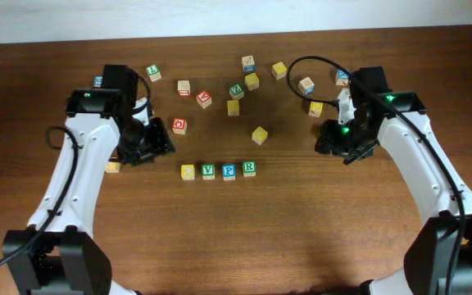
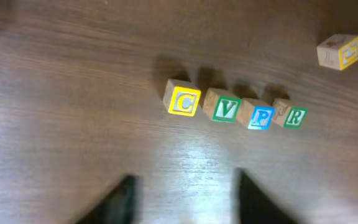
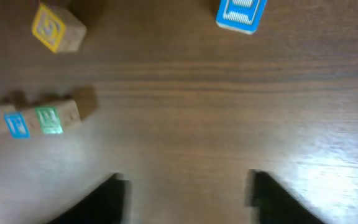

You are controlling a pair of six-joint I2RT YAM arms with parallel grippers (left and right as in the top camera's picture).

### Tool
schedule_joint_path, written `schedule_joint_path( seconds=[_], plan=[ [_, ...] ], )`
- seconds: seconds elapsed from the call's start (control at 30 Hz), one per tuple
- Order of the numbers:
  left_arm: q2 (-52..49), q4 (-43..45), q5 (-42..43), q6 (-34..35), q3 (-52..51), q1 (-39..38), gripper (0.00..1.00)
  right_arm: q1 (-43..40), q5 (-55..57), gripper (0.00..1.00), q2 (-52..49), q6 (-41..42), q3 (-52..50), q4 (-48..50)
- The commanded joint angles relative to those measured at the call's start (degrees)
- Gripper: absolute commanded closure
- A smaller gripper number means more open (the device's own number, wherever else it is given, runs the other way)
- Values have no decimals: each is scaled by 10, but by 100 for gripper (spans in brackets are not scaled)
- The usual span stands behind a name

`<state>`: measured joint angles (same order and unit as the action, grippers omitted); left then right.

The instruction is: Spell out CVPR

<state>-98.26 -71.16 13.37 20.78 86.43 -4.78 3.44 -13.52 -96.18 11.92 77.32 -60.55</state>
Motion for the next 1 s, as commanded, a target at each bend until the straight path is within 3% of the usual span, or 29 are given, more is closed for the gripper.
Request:
schedule_joint_path(
  seconds=[0.0, 0.07, 0.17, 0.37, 0.47, 0.7, 0.97],
  plan=[
    [5, 21, -56, 10, -15, -20, 100, 0, -14, 96, -26, 8, -3, 25],
    [5, 52, -162, 70, -64, -30, 100, 16, -41, 96, -52, 8, -3, 28],
    [4, 113, -188, 70, -126, -30, 100, 62, -40, 96, -83, 8, -3, 46],
    [-54, 192, -167, 68, -172, -31, 100, 157, -37, 96, -158, 81, -3, 125],
    [-94, 219, -94, 24, -172, -31, 100, 189, -38, 96, -186, 85, -3, 157],
    [-132, 241, -60, 14, -172, -33, 100, 195, -37, 96, -186, 111, -14, 180],
    [-145, 258, -56, 14, -172, -86, 100, 195, -37, 96, -187, 111, -15, 195]
  ],
)
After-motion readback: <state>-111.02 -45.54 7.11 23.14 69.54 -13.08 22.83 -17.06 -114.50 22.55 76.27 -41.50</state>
